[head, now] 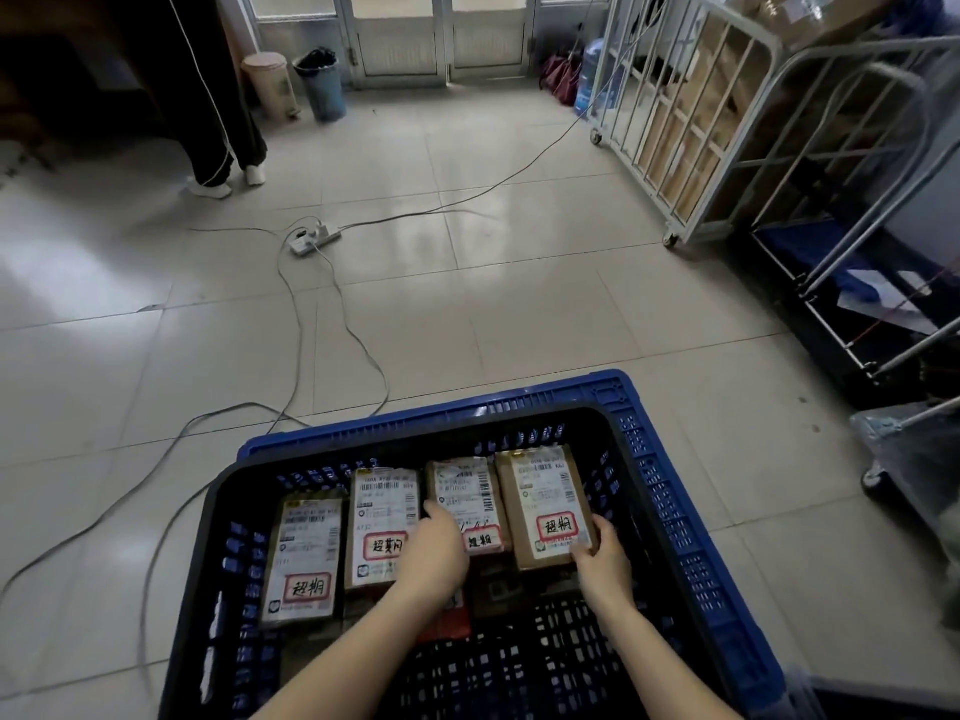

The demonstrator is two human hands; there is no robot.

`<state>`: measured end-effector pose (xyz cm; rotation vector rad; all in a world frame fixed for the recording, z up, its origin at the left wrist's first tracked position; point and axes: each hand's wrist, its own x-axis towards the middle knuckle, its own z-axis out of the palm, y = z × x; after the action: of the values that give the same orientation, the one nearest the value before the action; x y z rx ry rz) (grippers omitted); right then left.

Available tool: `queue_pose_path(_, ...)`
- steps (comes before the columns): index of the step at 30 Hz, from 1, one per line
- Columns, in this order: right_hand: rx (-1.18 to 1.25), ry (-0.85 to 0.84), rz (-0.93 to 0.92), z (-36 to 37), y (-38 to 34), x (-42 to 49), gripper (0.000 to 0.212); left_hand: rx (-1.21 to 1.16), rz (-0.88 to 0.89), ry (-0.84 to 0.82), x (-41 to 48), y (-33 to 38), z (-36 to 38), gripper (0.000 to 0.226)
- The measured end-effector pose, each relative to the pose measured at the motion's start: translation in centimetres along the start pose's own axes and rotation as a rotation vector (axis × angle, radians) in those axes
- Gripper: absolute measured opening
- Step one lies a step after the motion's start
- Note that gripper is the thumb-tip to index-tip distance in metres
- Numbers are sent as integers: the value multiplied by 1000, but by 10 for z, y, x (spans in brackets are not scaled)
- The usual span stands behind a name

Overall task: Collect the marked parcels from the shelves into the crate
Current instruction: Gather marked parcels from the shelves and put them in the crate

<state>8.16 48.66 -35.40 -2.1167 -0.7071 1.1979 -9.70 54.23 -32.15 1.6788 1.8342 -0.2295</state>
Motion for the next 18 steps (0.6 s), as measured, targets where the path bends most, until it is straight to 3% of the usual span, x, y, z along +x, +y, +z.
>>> queue_pose_path(14,-5,-90,-31,5,6,13,63,124,32,12,-9,-20,16,71)
queue_pose_path(18,-332,-76,-60,9,1,8,96,124,44,23,-9,-16,16,70)
